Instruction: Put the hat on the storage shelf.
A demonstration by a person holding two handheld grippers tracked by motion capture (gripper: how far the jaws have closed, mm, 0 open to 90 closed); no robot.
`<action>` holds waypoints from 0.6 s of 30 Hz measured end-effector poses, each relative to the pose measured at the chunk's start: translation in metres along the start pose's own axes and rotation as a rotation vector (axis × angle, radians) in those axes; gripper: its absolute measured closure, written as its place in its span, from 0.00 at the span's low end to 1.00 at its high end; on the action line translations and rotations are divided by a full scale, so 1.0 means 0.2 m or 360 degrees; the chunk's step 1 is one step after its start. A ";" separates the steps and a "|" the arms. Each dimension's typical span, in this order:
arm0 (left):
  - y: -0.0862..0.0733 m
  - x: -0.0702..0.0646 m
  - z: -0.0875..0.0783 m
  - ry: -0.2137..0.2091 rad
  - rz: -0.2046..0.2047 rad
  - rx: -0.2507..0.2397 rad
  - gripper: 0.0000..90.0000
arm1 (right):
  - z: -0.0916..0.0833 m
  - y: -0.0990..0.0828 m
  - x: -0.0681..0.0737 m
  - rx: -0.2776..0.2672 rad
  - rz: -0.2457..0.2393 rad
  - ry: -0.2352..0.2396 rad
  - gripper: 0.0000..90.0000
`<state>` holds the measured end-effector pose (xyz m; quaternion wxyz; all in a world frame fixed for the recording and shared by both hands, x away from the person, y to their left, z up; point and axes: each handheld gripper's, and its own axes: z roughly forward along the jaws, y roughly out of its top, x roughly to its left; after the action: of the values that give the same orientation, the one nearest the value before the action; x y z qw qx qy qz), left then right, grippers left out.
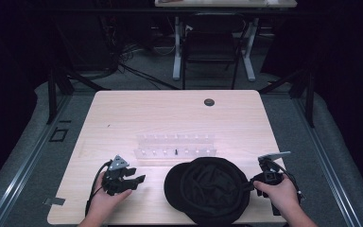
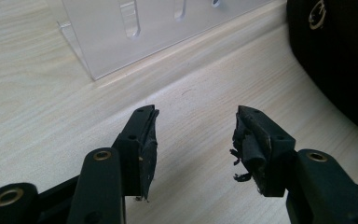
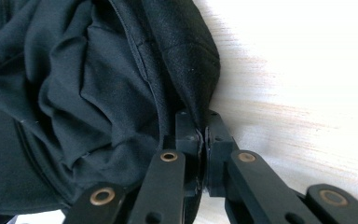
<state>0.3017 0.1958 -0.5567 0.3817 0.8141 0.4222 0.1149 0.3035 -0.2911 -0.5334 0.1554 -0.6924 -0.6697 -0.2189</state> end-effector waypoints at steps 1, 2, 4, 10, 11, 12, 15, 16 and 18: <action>0.00 0.00 0.00 0.0001 -0.0002 0.0000 0.54 | -0.01 0.00 0.00 0.0000 -0.0006 0.0009 0.97; 0.00 0.00 0.00 0.0001 -0.0003 0.0000 0.54 | -0.02 0.00 0.01 0.0001 -0.0005 0.0010 0.97; 0.00 0.00 0.00 0.0001 -0.0004 -0.0001 0.54 | -0.03 0.00 0.02 0.0007 -0.0012 0.0023 0.97; 0.00 0.00 0.00 0.0003 -0.0002 -0.0002 0.54 | -0.10 0.01 0.07 -0.0017 -0.0014 0.0066 0.97; 0.00 0.00 0.00 0.0003 -0.0002 -0.0003 0.54 | -0.11 0.01 0.08 -0.0013 -0.0026 0.0072 0.97; 0.00 0.00 0.00 0.0003 -0.0003 -0.0003 0.54 | -0.12 0.01 0.09 -0.0024 -0.0016 0.0082 0.97; 0.00 0.00 0.00 0.0004 -0.0003 -0.0003 0.54 | -0.15 0.01 0.11 -0.0021 -0.0022 0.0114 0.97; 0.00 0.01 0.00 0.0005 -0.0001 -0.0003 0.54 | -0.16 0.01 0.12 -0.0016 -0.0012 0.0130 0.97; 0.00 0.01 0.00 0.0005 -0.0008 -0.0005 0.54 | -0.18 0.01 0.14 -0.0017 -0.0002 0.0145 0.97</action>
<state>0.3022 0.1970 -0.5569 0.3826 0.8123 0.4247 0.1159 0.3022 -0.2857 -0.4887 0.1818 -0.6821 -0.6613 -0.2537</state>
